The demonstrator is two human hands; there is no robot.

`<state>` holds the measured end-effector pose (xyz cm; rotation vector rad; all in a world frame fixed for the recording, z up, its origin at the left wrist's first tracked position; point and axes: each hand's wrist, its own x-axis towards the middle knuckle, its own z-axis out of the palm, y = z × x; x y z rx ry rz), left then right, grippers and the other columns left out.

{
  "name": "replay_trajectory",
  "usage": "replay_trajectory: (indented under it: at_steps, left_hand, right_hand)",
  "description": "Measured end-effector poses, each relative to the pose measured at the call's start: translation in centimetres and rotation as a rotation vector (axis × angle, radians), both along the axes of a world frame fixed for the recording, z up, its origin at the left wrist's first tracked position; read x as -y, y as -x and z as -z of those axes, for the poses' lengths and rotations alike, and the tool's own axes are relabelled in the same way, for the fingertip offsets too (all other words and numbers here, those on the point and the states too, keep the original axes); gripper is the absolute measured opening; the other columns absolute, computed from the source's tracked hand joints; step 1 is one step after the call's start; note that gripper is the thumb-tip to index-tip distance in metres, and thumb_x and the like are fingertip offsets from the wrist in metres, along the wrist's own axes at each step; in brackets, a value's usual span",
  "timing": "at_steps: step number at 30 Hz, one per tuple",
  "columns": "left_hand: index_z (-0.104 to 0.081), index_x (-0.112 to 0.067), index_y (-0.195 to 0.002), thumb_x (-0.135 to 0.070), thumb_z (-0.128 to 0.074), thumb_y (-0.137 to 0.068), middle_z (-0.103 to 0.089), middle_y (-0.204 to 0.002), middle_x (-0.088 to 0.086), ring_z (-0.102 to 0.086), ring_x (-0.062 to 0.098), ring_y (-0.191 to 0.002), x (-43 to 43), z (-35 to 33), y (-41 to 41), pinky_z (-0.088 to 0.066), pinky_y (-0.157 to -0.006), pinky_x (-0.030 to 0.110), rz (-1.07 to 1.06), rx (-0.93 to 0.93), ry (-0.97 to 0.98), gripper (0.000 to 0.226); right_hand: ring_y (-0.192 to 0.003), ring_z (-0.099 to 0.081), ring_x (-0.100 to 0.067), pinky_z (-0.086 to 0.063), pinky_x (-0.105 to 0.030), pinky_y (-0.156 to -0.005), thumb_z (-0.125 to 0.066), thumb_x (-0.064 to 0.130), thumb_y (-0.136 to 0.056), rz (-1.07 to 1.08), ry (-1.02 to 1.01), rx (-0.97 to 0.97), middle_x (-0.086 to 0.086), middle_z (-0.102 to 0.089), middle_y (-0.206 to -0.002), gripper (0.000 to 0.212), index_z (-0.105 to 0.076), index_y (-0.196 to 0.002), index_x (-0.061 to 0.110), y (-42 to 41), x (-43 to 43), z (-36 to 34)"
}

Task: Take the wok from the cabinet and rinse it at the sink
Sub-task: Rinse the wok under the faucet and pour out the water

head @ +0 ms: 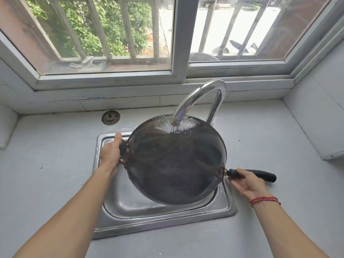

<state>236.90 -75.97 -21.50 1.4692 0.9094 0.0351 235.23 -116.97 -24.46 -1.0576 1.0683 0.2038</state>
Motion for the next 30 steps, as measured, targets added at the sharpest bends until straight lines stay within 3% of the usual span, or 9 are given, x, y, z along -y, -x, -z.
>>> replay_trajectory:
  at_steps: [4, 13, 20, 23, 27, 30]
  left_hand:
    - [-0.055, -0.014, -0.075, -0.052, -0.054, -0.096, -0.043, -0.035, -0.018, -0.039, 0.001, -0.03, 0.3, -0.5, -0.2, -0.035, -0.044, 0.025, 0.0, -0.004, -0.002, 0.043]
    - [-0.053, -0.014, -0.076, -0.047, -0.053, -0.099, -0.043, -0.034, -0.016, -0.039, 0.001, -0.028, 0.5, -1.3, -0.6, -0.033, -0.034, 0.016, -0.005, 0.029, 0.049, 0.04]
    - [-0.053, -0.012, -0.08, -0.046, -0.052, -0.1, -0.043, -0.033, -0.015, -0.04, 0.002, -0.027, 0.4, -1.9, -0.7, -0.032, -0.032, 0.014, -0.025, 0.045, 0.078, 0.039]
    - [-0.054, -0.012, -0.079, -0.046, -0.054, -0.099, -0.044, -0.034, -0.016, -0.04, 0.001, -0.026, 0.5, -2.1, -0.8, -0.031, -0.032, 0.013, -0.033, 0.05, 0.073, 0.039]
    - [-0.056, -0.014, -0.078, -0.048, -0.055, -0.097, -0.045, -0.06, -0.001, -0.04, 0.0, -0.028, 0.4, -2.4, -0.8, -0.034, -0.034, 0.014, -0.022, 0.041, 0.049, 0.04]
    - [-0.059, -0.013, -0.081, -0.049, -0.055, -0.097, -0.042, -0.068, 0.0, -0.045, 0.011, -0.046, 0.3, -2.6, -0.9, -0.036, -0.038, 0.016, -0.008, 0.028, 0.028, 0.04]
  right_hand:
    - [-0.059, -0.072, -0.023, -0.058, -0.038, -0.049, -0.062, -0.002, -0.09, 0.01, -0.001, 0.009, -0.016, -0.072, -0.067, 0.005, -0.059, -0.094, -0.003, 0.6, 0.1, 0.3]
    - [-0.059, -0.072, -0.021, -0.058, -0.034, -0.048, -0.059, 0.002, -0.094, 0.004, -0.01, 0.025, -0.014, -0.072, -0.067, 0.004, -0.059, -0.093, -0.002, 0.6, -0.1, 0.0]
    - [-0.056, -0.071, -0.021, -0.059, -0.044, -0.058, -0.059, -0.002, -0.093, -0.009, 0.01, 0.054, -0.015, -0.071, -0.063, 0.006, -0.057, -0.087, -0.002, 0.3, -0.4, -1.6]
    - [-0.057, -0.072, -0.022, -0.06, -0.044, -0.055, -0.06, -0.002, -0.092, 0.002, 0.016, 0.05, -0.016, -0.071, -0.065, 0.004, -0.057, -0.089, -0.001, 0.5, -0.4, -2.1]
    - [-0.06, -0.072, -0.023, -0.06, -0.041, -0.052, -0.061, -0.002, -0.091, 0.019, 0.035, 0.049, -0.017, -0.072, -0.067, 0.004, -0.057, -0.091, -0.002, 0.8, -0.4, -2.6]
    - [-0.058, -0.072, -0.023, -0.059, -0.04, -0.049, -0.06, -0.003, -0.091, 0.027, 0.038, 0.064, -0.016, -0.071, -0.065, 0.004, -0.056, -0.092, -0.002, 0.9, -0.6, -2.9]
